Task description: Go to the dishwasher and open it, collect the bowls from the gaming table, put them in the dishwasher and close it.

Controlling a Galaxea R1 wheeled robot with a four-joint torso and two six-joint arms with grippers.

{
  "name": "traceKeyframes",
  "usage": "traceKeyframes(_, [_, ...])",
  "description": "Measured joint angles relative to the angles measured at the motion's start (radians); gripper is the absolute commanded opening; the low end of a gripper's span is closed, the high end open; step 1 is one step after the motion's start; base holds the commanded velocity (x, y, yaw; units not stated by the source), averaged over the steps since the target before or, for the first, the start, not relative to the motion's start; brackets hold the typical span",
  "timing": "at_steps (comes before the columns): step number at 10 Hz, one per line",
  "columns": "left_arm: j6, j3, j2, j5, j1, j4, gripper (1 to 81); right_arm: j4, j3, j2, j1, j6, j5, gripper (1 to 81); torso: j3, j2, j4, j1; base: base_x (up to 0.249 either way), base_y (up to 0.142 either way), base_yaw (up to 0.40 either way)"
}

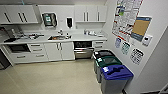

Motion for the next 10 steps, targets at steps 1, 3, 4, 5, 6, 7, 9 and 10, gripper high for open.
traceKeyframes(1, [0.0,0.0,0.0,0.0,-0.001,0.0,1.0,0.0,0.0,0.002,0.0,0.0,0.0,1.0,0.0,0.0,0.0,0.0,0.141,0.0,0.0])
traceKeyframes(3, [0.0,-0.001,0.002,0.0,0.0,0.0,1.0,0.0,0.002,0.002,0.0,0.0,0.0,1.0,0.0,0.0,0.0,0.0,0.141,0.0,0.0])
traceKeyframes(4, [0.0,-0.001,0.003,0.0,0.0,0.0,1.0,0.0,0.002,-0.001,0.0,0.0,0.0,1.0,0.0,0.0,0.0,0.0,0.141,0.0,0.0])
traceKeyframes(5, [0.0,-0.002,0.002,0.0,0.0,0.0,1.0,0.0,0.002,-0.001,0.0,0.0,0.0,1.0,0.0,0.0,0.0,0.0,0.141,0.0,0.0])
traceKeyframes(6, [0.0,-0.002,0.003,-0.001,-0.001,0.0,1.0,0.0,0.002,0.001,0.0,0.0,0.0,1.0,0.0,0.0,0.0,0.0,0.141,0.0,0.0])
traceKeyframes(7, [0.0,-0.002,0.003,0.0,0.0,0.0,1.0,0.0,0.002,0.001,0.0,0.0,0.0,1.0,0.0,0.0,0.0,0.0,0.139,0.0,0.0])
traceKeyframes(9, [0.0,-0.002,0.002,0.0,0.0,0.0,1.0,0.0,0.002,0.0,0.0,0.0,0.0,1.0,0.0,0.0,0.0,0.0,0.138,0.064,0.0])
traceKeyframes(10, [0.0,-0.002,0.005,0.0,0.0,0.0,1.0,0.0,0.002,-0.002,-0.001,0.0,0.0,1.0,0.0,0.0,0.0,0.0,0.136,0.075,0.0])
